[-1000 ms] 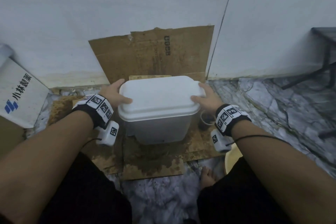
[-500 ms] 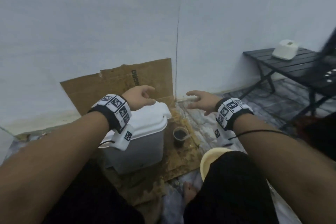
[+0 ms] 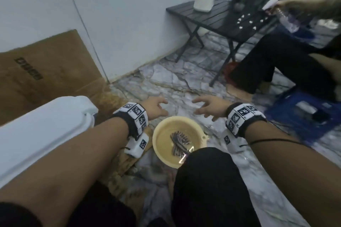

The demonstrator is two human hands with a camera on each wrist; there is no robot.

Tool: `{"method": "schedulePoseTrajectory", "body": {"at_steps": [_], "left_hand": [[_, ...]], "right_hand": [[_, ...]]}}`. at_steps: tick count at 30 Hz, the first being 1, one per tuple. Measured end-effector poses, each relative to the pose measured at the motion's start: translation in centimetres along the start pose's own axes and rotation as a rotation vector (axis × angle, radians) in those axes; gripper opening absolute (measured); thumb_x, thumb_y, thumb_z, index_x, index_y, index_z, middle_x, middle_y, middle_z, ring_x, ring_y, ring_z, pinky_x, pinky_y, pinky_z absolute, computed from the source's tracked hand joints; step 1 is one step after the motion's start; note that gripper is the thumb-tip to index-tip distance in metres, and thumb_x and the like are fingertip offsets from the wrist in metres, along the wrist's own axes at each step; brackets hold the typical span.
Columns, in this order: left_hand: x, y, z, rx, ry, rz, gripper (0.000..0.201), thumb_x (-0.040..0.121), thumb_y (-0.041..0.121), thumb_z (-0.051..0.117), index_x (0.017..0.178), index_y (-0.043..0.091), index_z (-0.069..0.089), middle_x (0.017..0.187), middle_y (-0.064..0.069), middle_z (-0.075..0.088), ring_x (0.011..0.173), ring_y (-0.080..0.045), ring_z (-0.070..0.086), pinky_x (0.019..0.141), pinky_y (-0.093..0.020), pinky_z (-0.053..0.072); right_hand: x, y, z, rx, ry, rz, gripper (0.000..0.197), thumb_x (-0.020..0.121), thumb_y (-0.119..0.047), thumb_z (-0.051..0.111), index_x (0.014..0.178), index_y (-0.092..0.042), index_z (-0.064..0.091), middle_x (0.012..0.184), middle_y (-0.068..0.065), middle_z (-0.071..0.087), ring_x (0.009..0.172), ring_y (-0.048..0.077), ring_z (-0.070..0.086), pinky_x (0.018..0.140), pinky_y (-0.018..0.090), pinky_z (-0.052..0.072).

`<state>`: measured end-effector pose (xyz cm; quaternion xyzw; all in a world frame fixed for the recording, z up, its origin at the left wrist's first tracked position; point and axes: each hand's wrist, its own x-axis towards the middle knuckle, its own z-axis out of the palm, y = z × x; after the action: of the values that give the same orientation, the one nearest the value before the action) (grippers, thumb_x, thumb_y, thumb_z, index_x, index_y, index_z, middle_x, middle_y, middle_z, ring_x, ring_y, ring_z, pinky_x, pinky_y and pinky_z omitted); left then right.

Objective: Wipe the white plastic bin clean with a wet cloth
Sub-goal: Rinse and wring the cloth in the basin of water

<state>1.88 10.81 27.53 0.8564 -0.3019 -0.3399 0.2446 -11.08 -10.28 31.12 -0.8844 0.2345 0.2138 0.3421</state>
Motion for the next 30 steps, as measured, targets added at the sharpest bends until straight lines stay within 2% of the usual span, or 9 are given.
{"method": "schedulePoseTrajectory", "body": {"at_steps": [5,7,11,13,17,20,23,27,30], "left_hand": [[7.4,-2.2,8.1,0.04,-0.204,-0.08,0.059,0.086,0.032,0.07,0.14,0.025,0.048,0.126,-0.006,0.059,0.102,-0.022,0.06,0.084,-0.029,0.047],[9.7,-3.7,11.3,0.047,-0.288,-0.132,0.053,0.088,0.025,0.068,0.138,0.02,0.05,0.126,-0.01,0.06,0.104,-0.025,0.059,0.086,-0.03,0.047],[13.4,-6.5,17.4,-0.008,-0.387,-0.196,0.056,0.09,0.015,0.066,0.143,0.015,0.046,0.134,-0.015,0.057,0.12,-0.031,0.054,0.095,-0.029,0.043],[15.3,-7.6,19.9,-0.037,-0.419,-0.211,0.054,0.092,0.014,0.062,0.143,0.014,0.045,0.139,-0.012,0.052,0.125,-0.029,0.051,0.104,-0.031,0.04],[18.4,-9.5,23.9,-0.034,-0.35,-0.26,0.061,0.092,0.024,0.061,0.148,0.028,0.037,0.143,-0.011,0.049,0.126,-0.031,0.051,0.107,-0.033,0.039],[19.5,-10.2,24.8,0.007,-0.357,-0.277,0.07,0.092,0.012,0.056,0.152,0.031,0.026,0.15,-0.017,0.038,0.132,-0.034,0.045,0.107,-0.033,0.037],[20.2,-10.5,25.1,-0.067,-0.378,-0.27,0.068,0.094,0.0,0.05,0.153,0.022,0.025,0.152,-0.012,0.039,0.136,-0.027,0.042,0.102,-0.021,0.032],[20.4,-10.5,24.7,-0.164,-0.353,-0.306,0.06,0.092,-0.001,0.052,0.148,0.014,0.037,0.146,-0.012,0.048,0.132,-0.026,0.048,0.102,-0.024,0.037],[20.2,-10.7,24.6,-0.19,-0.381,-0.322,0.053,0.091,0.0,0.052,0.143,0.012,0.045,0.137,-0.012,0.056,0.126,-0.027,0.053,0.094,-0.02,0.04]], "right_hand": [[5.4,8.1,4.7,0.101,-0.087,0.135,0.055,0.087,-0.033,0.069,0.138,-0.035,0.048,0.116,0.005,0.063,0.099,0.026,0.065,0.081,0.042,0.059],[7.9,10.4,7.1,0.141,-0.127,0.165,0.056,0.086,-0.029,0.07,0.138,-0.033,0.048,0.117,0.004,0.063,0.095,0.022,0.064,0.077,0.037,0.059],[12.9,14.0,11.7,0.167,-0.185,0.203,0.055,0.086,-0.018,0.069,0.137,-0.027,0.051,0.117,0.006,0.063,0.089,0.024,0.065,0.074,0.037,0.059],[14.9,15.1,13.5,0.155,-0.194,0.225,0.054,0.086,-0.016,0.065,0.137,-0.027,0.052,0.118,0.007,0.063,0.095,0.028,0.065,0.085,0.042,0.056],[17.6,16.0,16.8,0.139,-0.24,0.227,0.054,0.089,-0.016,0.064,0.14,-0.02,0.048,0.134,0.009,0.056,0.119,0.03,0.053,0.097,0.035,0.044],[19.4,16.4,19.8,0.155,-0.275,0.23,0.067,0.087,-0.017,0.067,0.147,-0.019,0.037,0.145,0.009,0.047,0.13,0.03,0.045,0.107,0.035,0.038],[20.7,16.6,22.7,0.182,-0.238,0.248,0.075,0.085,-0.025,0.069,0.149,-0.019,0.03,0.148,0.007,0.042,0.136,0.029,0.039,0.113,0.036,0.03],[21.2,16.9,24.7,0.113,-0.211,0.28,0.1,0.075,-0.039,0.073,0.153,-0.027,0.01,0.144,0.012,0.044,0.128,0.033,0.047,0.108,0.044,0.038],[21.4,17.3,25.2,0.157,-0.184,0.27,0.094,0.079,-0.033,0.071,0.151,-0.03,0.012,0.136,0.012,0.054,0.118,0.033,0.056,0.101,0.042,0.044]]}}
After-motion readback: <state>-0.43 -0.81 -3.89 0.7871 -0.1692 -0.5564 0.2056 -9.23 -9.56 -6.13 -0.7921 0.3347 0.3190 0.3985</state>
